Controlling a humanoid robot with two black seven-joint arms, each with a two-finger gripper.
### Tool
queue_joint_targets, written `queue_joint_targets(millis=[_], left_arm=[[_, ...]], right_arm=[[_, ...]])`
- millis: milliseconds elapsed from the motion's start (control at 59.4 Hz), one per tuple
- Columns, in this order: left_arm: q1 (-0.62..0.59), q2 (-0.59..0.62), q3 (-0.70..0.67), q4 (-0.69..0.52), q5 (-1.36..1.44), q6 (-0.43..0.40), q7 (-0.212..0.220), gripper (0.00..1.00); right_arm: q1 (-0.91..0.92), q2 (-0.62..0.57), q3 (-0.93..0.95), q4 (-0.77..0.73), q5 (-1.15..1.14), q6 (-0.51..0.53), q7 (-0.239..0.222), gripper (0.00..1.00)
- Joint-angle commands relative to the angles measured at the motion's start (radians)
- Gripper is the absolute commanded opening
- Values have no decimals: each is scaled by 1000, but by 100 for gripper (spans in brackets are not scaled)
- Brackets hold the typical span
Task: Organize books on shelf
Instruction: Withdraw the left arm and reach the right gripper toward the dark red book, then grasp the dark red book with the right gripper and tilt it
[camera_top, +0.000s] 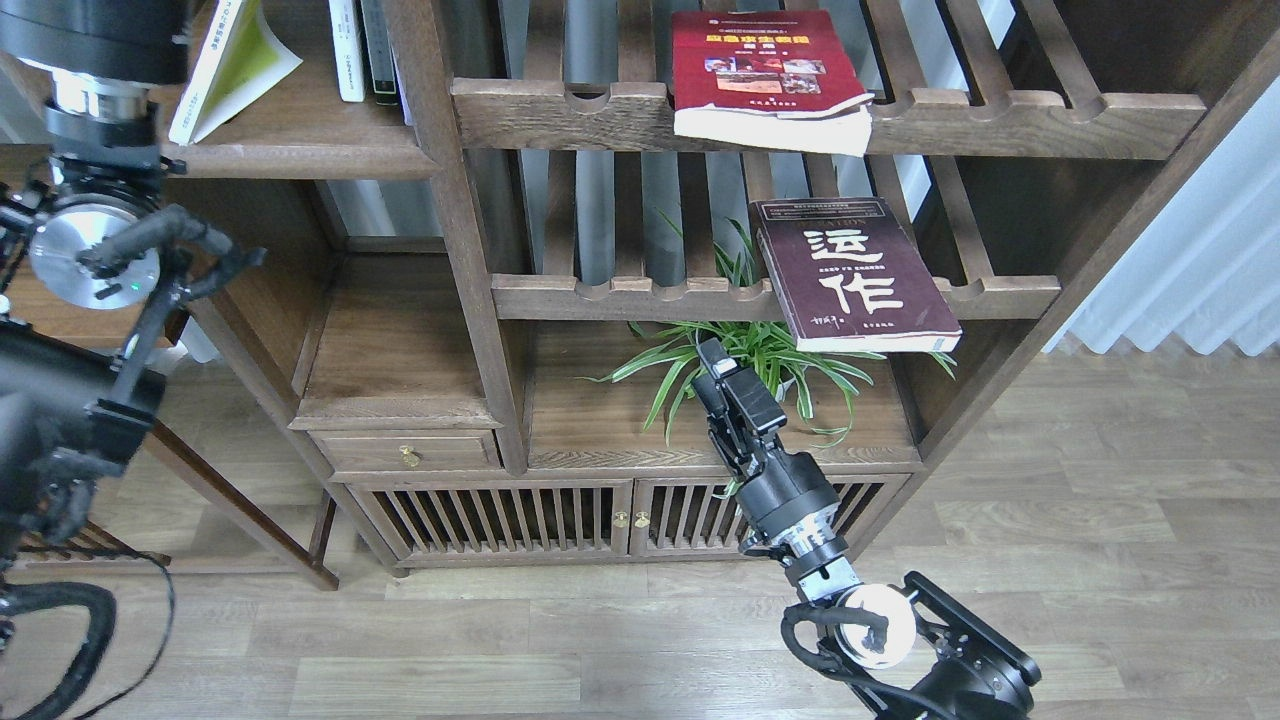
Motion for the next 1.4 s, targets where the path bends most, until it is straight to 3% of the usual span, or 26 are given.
queue_joint_targets(millis=[0, 236, 371, 725, 977, 1078, 1382], left_arm=[[57, -45, 34, -4, 0, 0, 60, 98], [118, -171, 99, -9, 1, 0, 79, 98], [141, -176, 146, -9, 0, 0, 114, 98], [181, -170, 174, -9, 1, 0, 128, 98], [261, -170, 189, -6, 1, 0, 252, 99], [273, -173, 192, -6, 1, 0, 277, 98], [267, -176, 189, -7, 3, 0, 280, 97]], right_arm=[[7, 0, 25, -2, 0, 0, 0, 78], [29, 0, 56, -3, 0, 0, 0, 81], [36, 0, 79, -2, 0, 0, 0, 83], [23, 0, 110, -3, 6, 0, 0, 93], [23, 0, 139, -12, 34, 0, 0, 94], [21, 0, 169, -15, 34, 0, 0, 94], [10, 0, 223, -51, 35, -156, -2, 98]])
